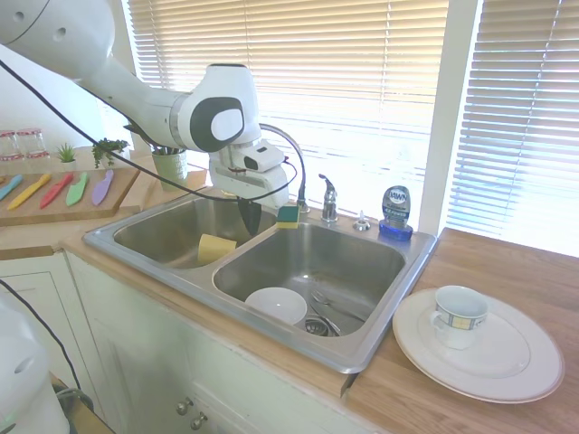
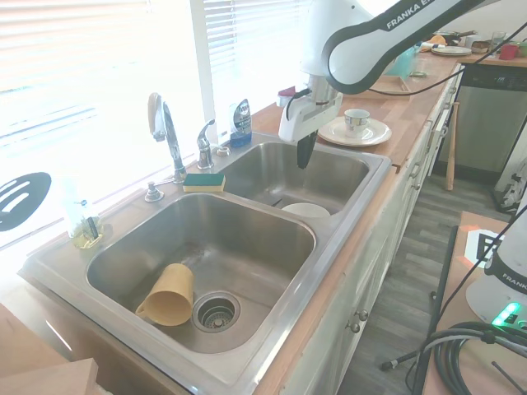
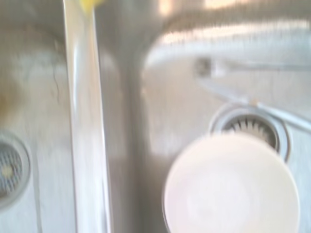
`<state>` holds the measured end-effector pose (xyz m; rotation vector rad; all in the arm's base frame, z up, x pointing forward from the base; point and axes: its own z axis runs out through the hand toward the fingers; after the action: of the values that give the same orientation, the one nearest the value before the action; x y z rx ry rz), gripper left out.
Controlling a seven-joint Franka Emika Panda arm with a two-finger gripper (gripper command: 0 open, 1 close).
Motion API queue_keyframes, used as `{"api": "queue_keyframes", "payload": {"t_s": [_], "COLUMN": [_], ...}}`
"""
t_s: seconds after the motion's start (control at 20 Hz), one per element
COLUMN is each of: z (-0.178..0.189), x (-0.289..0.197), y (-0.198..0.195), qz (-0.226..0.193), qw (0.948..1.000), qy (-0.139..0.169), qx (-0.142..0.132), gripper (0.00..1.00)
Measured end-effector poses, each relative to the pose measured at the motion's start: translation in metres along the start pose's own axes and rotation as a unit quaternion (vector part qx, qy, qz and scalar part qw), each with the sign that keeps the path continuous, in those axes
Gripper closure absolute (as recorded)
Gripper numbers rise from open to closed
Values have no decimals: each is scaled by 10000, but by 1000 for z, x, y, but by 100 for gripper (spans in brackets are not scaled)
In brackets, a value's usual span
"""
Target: Turn off the faucet
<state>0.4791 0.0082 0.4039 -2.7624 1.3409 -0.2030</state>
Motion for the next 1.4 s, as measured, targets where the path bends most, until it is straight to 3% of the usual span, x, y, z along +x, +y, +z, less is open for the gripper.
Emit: {"api": "queue_keyframes", "payload": {"t_s": [0.75,1.15,1.4], "z": [-17,-46,-31], "x": [101,146,167], "y": [-122,-157,-181], "qz": [232,322,328], "qw": [9973,9923,9917], "qy": [327,579,634], "qx": [617,1043,1071], "gripper": [100,100,100]}}
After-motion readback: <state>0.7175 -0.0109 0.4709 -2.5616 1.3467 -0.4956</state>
